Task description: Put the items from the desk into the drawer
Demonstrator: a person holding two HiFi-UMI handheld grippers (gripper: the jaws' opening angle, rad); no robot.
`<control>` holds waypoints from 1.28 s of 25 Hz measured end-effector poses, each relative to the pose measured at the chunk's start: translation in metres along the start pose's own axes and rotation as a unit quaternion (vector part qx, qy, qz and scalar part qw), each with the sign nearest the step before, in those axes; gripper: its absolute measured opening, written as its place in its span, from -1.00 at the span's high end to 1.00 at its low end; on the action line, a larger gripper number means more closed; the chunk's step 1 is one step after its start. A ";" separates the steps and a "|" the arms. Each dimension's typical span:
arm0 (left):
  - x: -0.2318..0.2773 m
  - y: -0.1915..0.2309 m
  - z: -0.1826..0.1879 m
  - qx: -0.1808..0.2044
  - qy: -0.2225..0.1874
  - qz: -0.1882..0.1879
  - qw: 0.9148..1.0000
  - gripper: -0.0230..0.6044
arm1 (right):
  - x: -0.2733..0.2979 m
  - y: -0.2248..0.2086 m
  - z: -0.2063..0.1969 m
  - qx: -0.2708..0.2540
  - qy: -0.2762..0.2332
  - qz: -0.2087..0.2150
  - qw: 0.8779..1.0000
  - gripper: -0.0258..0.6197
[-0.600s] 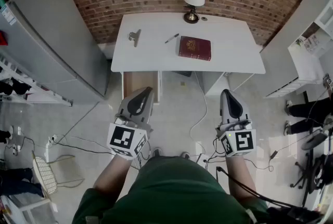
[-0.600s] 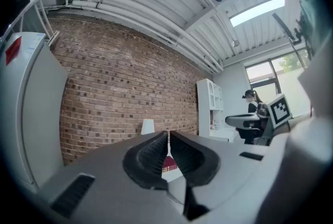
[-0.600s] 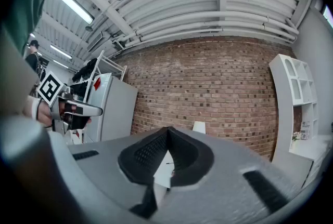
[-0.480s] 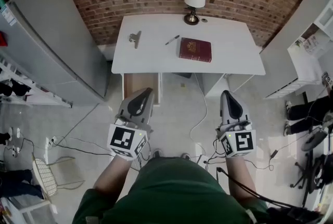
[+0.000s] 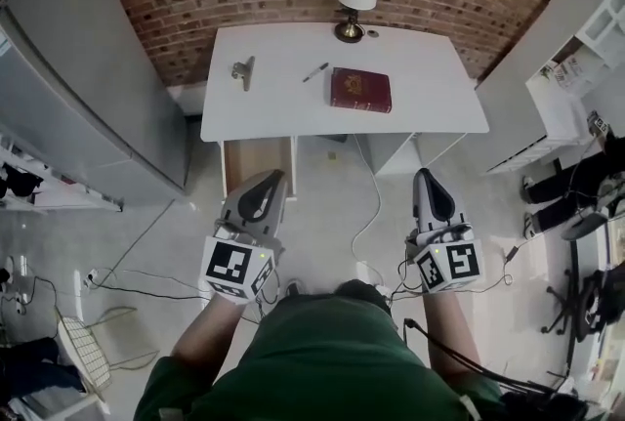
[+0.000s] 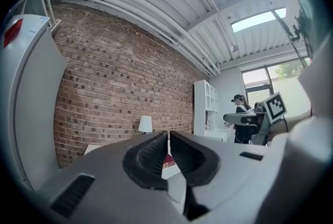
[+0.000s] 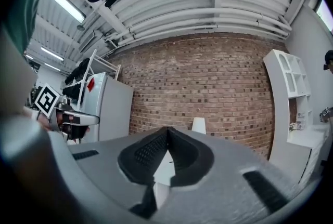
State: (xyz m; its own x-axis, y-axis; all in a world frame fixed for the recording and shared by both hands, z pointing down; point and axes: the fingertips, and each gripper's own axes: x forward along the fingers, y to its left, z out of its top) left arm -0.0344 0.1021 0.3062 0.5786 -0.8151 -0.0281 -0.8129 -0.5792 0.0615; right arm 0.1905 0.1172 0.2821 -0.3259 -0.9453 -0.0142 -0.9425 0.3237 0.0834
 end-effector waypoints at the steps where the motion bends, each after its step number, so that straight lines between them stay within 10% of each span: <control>1: 0.001 0.000 -0.004 -0.003 0.003 -0.004 1.000 0.89 | 0.000 0.001 -0.003 0.000 0.004 -0.001 1.000 0.92; 12: 0.056 0.000 -0.029 -0.039 0.029 -0.047 0.998 0.89 | 0.031 -0.040 -0.049 0.045 0.039 -0.011 0.998 0.92; 32: 0.264 0.012 -0.068 -0.070 0.096 0.031 0.992 0.89 | 0.193 -0.235 -0.115 0.103 0.077 0.063 0.990 0.91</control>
State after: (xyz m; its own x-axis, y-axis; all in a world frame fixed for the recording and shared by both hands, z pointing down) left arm 0.1128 -0.1194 0.3678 0.5414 -0.8233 0.1704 -0.8375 -0.5103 0.1951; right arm 0.3576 -0.1461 0.3747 -0.4417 -0.8868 0.1362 -0.8953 0.4259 -0.1305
